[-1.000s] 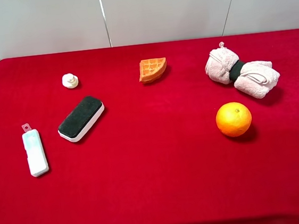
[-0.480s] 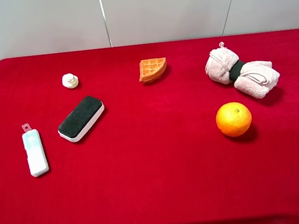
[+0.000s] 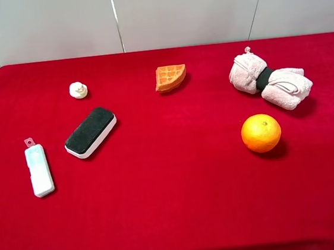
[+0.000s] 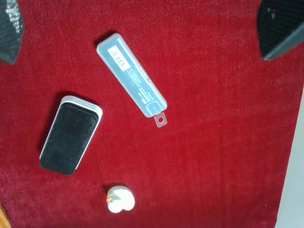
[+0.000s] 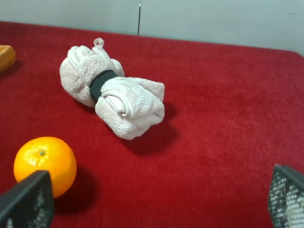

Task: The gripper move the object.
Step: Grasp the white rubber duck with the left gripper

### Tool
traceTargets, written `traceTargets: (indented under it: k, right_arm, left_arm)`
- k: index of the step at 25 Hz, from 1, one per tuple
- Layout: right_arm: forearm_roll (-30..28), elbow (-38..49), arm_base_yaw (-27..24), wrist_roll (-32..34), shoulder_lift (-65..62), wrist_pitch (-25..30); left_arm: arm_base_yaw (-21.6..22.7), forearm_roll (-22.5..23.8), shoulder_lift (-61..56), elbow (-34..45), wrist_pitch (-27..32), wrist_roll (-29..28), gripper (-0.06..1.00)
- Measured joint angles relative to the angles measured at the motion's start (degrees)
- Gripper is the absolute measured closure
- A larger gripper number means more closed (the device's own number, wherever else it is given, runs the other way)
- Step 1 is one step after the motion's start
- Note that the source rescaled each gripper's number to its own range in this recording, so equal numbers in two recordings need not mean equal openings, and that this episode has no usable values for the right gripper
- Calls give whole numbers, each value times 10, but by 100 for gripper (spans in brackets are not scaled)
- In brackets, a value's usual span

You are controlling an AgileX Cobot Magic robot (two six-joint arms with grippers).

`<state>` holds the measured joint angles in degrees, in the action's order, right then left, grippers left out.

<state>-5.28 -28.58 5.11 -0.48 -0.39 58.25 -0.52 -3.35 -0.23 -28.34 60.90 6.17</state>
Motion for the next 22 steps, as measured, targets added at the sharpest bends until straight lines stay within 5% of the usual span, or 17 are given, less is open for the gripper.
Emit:
traceTargets:
  k: [22]
  right_arm:
    - [1,0,0,0,0,0]
  left_arm:
    - [0,15,0,-1,-5,-2,-3]
